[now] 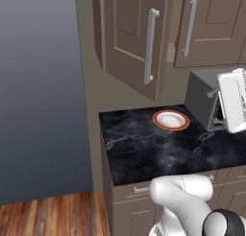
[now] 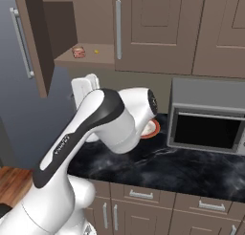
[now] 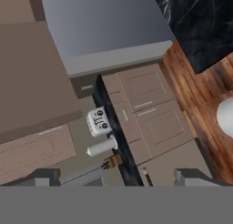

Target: Pick the bar soap and soap dispenser from the cabinet and place them on the counter.

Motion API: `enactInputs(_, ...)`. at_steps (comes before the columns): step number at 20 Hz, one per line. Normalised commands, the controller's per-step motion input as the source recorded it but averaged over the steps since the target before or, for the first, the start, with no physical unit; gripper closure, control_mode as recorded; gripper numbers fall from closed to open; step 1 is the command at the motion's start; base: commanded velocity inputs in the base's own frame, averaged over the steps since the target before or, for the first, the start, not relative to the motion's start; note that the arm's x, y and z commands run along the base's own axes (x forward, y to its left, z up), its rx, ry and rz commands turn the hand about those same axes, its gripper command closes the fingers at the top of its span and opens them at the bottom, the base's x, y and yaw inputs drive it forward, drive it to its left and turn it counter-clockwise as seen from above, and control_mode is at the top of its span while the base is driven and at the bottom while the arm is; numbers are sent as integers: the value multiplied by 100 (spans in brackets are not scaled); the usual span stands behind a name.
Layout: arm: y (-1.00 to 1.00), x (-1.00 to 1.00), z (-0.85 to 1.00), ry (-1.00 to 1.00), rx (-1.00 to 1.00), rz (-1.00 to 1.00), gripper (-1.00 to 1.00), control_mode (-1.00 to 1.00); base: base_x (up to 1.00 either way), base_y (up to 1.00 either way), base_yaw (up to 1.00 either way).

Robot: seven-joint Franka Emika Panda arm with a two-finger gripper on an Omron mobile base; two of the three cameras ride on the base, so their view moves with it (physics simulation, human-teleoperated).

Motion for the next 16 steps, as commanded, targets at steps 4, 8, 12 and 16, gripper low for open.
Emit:
enactInputs(4,18,14,26,0,5,5,-100,-100,0,0,0)
enactInputs(8,21,16,28,0,5,5,-100,-100,0,0,0)
enactInputs(12,16,16,26,-1,5,4,-100,-100,0,0,0)
enactInputs(16,17,14,18,0,1,4,-100,-100,0,0,0)
